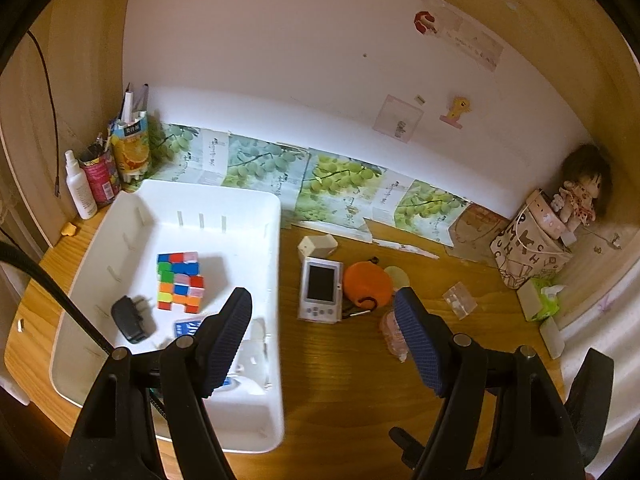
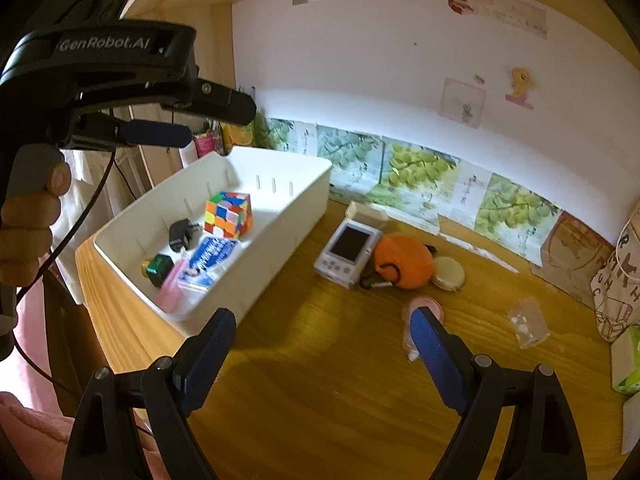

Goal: Organize rigid objects
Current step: 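Withdraw both open tools from the tray toward the orange case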

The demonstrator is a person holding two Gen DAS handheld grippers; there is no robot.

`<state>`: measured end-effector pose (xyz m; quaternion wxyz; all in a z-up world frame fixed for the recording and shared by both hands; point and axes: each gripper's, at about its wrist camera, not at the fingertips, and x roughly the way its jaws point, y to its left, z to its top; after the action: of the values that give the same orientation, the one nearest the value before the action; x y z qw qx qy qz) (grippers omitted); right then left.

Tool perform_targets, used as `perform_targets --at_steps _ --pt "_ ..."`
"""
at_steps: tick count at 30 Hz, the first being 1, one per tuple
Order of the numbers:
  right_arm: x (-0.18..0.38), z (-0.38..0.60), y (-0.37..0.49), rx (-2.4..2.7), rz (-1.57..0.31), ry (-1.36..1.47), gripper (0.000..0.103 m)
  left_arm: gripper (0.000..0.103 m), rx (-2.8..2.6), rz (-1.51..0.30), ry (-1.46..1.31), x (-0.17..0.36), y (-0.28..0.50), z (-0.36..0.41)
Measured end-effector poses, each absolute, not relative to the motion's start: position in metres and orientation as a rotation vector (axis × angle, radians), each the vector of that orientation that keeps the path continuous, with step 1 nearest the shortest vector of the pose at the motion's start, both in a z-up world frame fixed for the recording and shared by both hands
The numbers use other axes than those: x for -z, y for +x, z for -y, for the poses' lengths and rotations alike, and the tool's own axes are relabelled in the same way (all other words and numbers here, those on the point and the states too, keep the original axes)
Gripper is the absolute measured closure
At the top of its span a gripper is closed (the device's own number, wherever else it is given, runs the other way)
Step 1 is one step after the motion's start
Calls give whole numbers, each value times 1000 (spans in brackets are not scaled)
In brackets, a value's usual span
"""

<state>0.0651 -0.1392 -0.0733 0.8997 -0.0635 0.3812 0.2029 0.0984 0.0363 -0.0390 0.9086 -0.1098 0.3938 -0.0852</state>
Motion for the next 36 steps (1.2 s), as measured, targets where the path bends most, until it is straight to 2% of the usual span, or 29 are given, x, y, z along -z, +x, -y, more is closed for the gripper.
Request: perform_targets --at_steps 17,30,36 --pt "109 200 94 -473 -893 -150 13 26 85 -843 -238 63 121 22" --pt "138 209 127 -487 -957 -104 15 26 85 -1039 -225 94 161 55" --pt "152 208 141 -491 -972 -98 22 26 91 -1143 -221 113 185 67"
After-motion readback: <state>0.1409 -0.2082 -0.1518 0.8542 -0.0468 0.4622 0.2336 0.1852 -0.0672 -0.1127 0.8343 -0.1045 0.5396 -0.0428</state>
